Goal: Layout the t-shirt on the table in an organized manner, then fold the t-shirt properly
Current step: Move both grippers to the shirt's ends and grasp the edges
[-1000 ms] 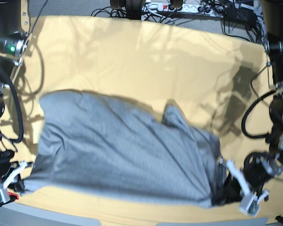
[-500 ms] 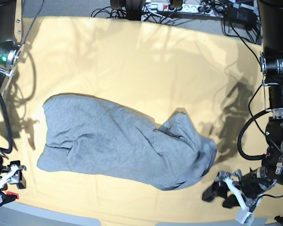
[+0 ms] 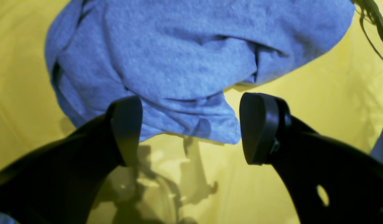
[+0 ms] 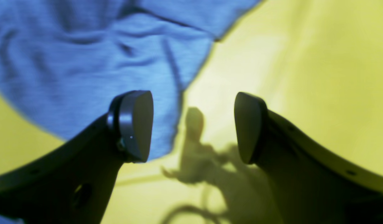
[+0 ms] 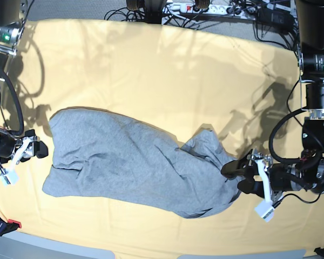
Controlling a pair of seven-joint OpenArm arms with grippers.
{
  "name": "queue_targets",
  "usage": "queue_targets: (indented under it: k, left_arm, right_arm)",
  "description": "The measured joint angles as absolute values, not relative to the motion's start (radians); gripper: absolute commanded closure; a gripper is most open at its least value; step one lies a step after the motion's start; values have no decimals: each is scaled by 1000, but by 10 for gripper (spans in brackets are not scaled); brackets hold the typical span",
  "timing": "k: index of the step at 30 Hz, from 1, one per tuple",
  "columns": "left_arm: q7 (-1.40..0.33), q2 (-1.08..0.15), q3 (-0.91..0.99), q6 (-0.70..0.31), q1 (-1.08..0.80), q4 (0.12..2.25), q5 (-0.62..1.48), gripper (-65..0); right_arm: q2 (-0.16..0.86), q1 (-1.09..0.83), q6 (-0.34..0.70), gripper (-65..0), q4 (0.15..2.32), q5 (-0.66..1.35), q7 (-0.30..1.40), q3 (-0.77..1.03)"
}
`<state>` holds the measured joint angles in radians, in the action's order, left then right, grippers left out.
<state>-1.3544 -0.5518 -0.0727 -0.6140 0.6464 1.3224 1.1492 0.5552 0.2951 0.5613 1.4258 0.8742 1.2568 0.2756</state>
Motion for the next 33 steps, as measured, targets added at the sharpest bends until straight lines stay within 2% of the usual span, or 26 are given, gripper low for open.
queue_targets:
  k: [6, 15, 26, 31, 32, 33]
  left_arm:
    - [-1360, -642, -72, -606, 577, 1322, 1274, -495]
    - [-1368, -656, -72, -606, 560, 1322, 1285, -495]
    - [-1407, -665, -72, -606, 546, 1322, 1328, -494]
    - [-1407, -671, -72, -606, 546, 1322, 1328, -494]
    - [-1407, -671, -72, -606, 546, 1322, 1328, -494]
    - [-1407, -669, -72, -606, 546, 1322, 1328, -495]
  right_arm:
    - [555, 126, 569, -420, 1425, 998, 1283, 422]
    - [516, 18, 657, -420, 1425, 1206, 1295, 507]
    - [360, 11, 677, -420, 1425, 1205, 1281, 506]
    - [294, 10, 686, -420, 1425, 1047, 1219, 507]
    - [289, 10, 686, -415, 1425, 1031, 1203, 507]
    - [288, 10, 687, -379, 1425, 1028, 1196, 507]
